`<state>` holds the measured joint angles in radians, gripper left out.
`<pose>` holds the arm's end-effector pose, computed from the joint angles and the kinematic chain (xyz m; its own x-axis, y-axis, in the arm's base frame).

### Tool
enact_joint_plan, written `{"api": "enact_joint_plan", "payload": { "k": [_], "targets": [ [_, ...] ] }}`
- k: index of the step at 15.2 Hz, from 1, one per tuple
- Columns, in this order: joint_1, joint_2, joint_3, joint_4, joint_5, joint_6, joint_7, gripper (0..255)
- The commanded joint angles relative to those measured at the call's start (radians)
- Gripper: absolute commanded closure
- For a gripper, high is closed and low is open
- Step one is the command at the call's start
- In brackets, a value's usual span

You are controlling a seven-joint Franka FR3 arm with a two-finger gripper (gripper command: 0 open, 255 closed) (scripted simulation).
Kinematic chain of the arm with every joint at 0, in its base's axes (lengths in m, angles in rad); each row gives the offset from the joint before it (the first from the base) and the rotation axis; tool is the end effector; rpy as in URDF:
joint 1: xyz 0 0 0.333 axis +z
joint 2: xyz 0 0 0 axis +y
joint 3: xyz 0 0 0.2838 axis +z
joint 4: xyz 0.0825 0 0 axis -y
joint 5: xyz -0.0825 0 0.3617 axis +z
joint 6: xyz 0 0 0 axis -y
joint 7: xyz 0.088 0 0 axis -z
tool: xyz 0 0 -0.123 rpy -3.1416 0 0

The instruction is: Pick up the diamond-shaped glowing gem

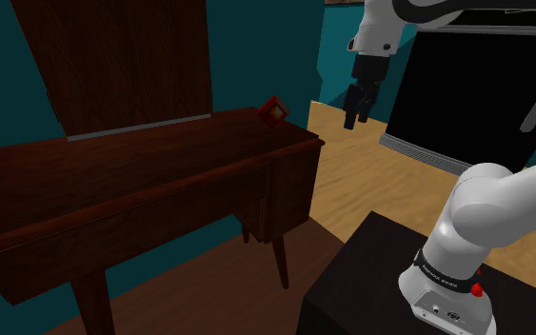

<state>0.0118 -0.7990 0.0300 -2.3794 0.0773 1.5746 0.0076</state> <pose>0.3033 0.0240 0.5456 0.9997 0.0247 -0.0065 0.0243 -0.9982 -0.0557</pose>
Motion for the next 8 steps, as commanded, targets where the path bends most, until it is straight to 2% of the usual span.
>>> {"api": "enact_joint_plan", "payload": {
  "k": [1,8],
  "targets": [
    [0.000,0.000,0.000,0.000,0.000,0.000,0.000,0],
    [0.051,0.439,0.083,0.438,-0.164,-0.183,-0.144,0]
  ]
}}
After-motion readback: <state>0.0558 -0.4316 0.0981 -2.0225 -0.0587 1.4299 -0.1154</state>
